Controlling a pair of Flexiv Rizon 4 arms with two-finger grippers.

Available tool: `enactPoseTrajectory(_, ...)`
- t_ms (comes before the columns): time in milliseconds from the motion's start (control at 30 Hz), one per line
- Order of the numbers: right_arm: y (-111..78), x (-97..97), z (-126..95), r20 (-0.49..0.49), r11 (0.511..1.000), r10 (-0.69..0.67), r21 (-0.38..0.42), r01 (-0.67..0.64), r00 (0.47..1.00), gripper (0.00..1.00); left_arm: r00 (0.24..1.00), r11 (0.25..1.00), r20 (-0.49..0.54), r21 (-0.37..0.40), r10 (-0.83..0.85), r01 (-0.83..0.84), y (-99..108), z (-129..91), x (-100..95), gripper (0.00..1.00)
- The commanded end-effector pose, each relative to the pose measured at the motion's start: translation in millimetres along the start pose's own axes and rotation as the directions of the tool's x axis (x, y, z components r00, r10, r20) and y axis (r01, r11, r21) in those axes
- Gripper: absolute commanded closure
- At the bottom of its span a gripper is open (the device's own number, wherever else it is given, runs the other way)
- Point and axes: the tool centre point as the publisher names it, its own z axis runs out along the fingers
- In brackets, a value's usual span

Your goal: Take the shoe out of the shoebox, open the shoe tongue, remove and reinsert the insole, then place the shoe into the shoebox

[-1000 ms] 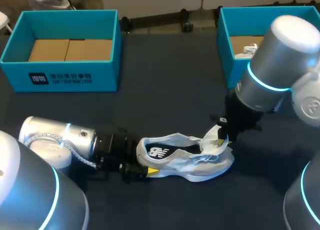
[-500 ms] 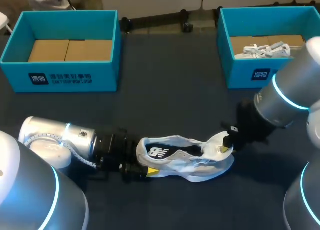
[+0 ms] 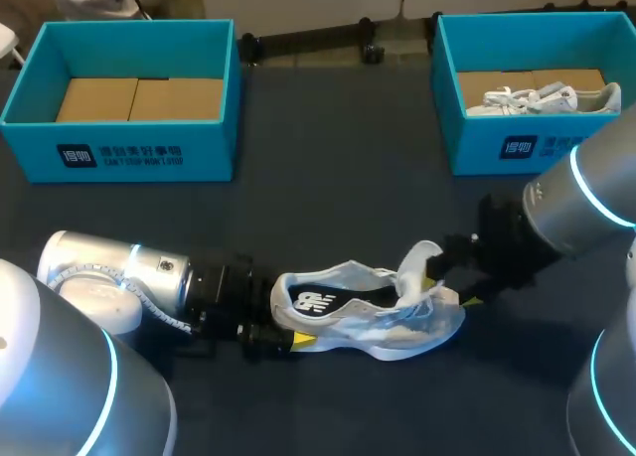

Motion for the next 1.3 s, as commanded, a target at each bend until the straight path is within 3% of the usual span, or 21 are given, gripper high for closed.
enactPoseTrajectory(33,-7.5,24.2,-29.0,0.120,1.000,-0.017,-0.002,0.017,0.993,0.00,1.000,1.000,0.000,0.000,0.000,0.000,3.5,-0.7,1.2,1.00)
enactPoseTrajectory(367,-11.8,81.2,-51.9,0.282,0.996,-0.086,0.032,0.080,0.956,0.00,1.000,1.000,0.000,0.000,0.000,0.000,3.5,-0.7,1.2,1.00)
enactPoseTrajectory(467,-14.4,93.5,-55.0,0.308,0.994,-0.107,0.036,0.101,0.945,0.07,1.000,1.000,0.000,0.000,0.000,0.000,3.5,-0.7,1.2,1.00)
enactPoseTrajectory(533,-16.8,104.5,-56.5,0.333,0.992,-0.129,0.043,0.121,0.934,0.26,1.000,1.000,0.000,0.000,0.000,0.000,3.5,-0.7,1.2,1.00)
enactPoseTrajectory(567,-17.9,110.7,-57.0,0.346,0.989,-0.146,0.049,0.137,0.927,0.47,1.000,1.000,0.000,0.000,0.000,0.000,3.5,-0.7,1.2,1.00)
enactPoseTrajectory(667,-20.8,123.1,-57.5,0.387,0.985,-0.170,0.050,0.163,0.906,0.55,1.000,1.000,0.000,0.000,0.000,0.000,3.5,-0.7,1.2,1.00)
enactPoseTrajectory(733,-23.8,133.9,-57.9,0.408,0.979,-0.201,0.048,0.199,0.891,0.98,1.000,1.000,0.000,0.000,0.000,0.000,3.5,-0.7,1.2,1.00)
enactPoseTrajectory(900,-28.3,149.1,-57.1,0.435,0.962,-0.268,0.074,0.262,0.859,1.00,1.000,1.000,0.000,0.000,0.000,0.000,3.5,-0.7,1.2,1.00)
enactPoseTrajectory(967,-32.0,162.8,-54.3,0.433,0.921,-0.385,0.124,0.369,0.815,1.00,1.000,1.000,0.000,0.000,0.000,0.000,3.5,-0.7,1.2,1.00)
enactPoseTrajectory(1133,-34.2,172.0,-47.9,0.401,0.845,-0.531,0.184,0.502,0.746,1.00,1.000,1.000,0.000,0.000,0.000,0.000,3.5,-0.7,1.2,1.00)
enactPoseTrajectory(1233,-38.7,175.2,-44.3,0.326,0.720,-0.688,0.188,0.668,0.649,1.00,1.000,1.000,0.000,0.000,0.000,0.000,3.5,-0.7,1.2,1.00)
enactPoseTrajectory(1267,-45.4,176.3,-42.6,0.287,0.595,-0.793,0.172,0.785,0.537,1.00,1.000,1.000,0.000,0.000,0.000,0.000,3.5,-0.7,1.2,1.00)
enactPoseTrajectory(1300,-49.5,175.1,-41.1,0.268,0.554,-0.822,0.176,0.814,0.502,1.00,1.000,1.000,0.000,0.000,0.000,0.000,3.5,-0.7,1.2,1.00)
